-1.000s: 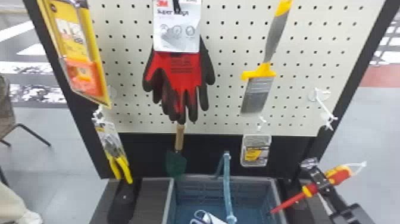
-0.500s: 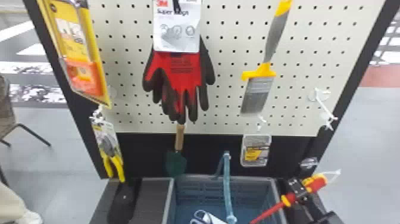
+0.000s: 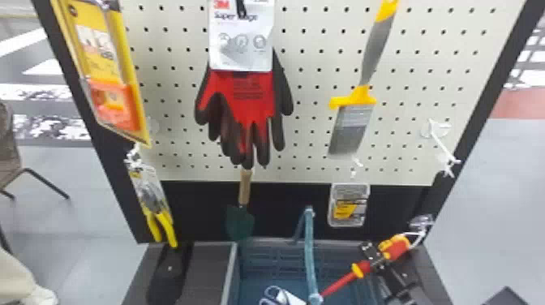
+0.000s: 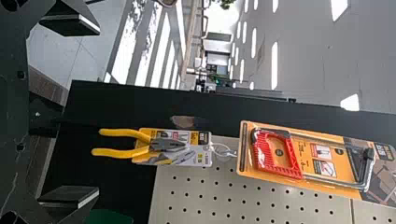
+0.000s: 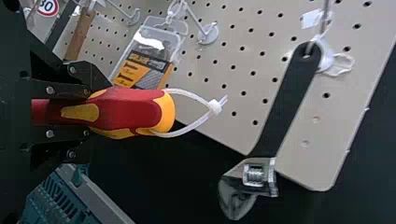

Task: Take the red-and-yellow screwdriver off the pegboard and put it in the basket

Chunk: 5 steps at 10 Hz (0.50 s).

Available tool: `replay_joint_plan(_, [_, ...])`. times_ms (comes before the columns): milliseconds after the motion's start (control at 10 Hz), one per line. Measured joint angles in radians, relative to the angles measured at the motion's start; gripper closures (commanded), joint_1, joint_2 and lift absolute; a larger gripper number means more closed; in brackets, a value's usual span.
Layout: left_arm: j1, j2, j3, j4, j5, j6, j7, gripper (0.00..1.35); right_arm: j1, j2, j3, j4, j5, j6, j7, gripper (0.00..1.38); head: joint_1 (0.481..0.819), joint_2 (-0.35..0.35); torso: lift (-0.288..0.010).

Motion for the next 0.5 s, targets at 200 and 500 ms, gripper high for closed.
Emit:
replay_joint_plan(200, [0.001,0.001,-0.001,0.001,0.001,0.000,0.000,0.10,-0.011,0.000,0.029,0.035,-0.011,0.000,0.000,1.14,0.549,0.000,-0.100])
replay_joint_plan(500, [0.000,0.001,-0.002,0.004,0.002,-0.002,0.000,0.10,-0.031,0.000,0.069,0.078,-0.018,0.004,0.000,1.14,0.549,0.000,-0.100])
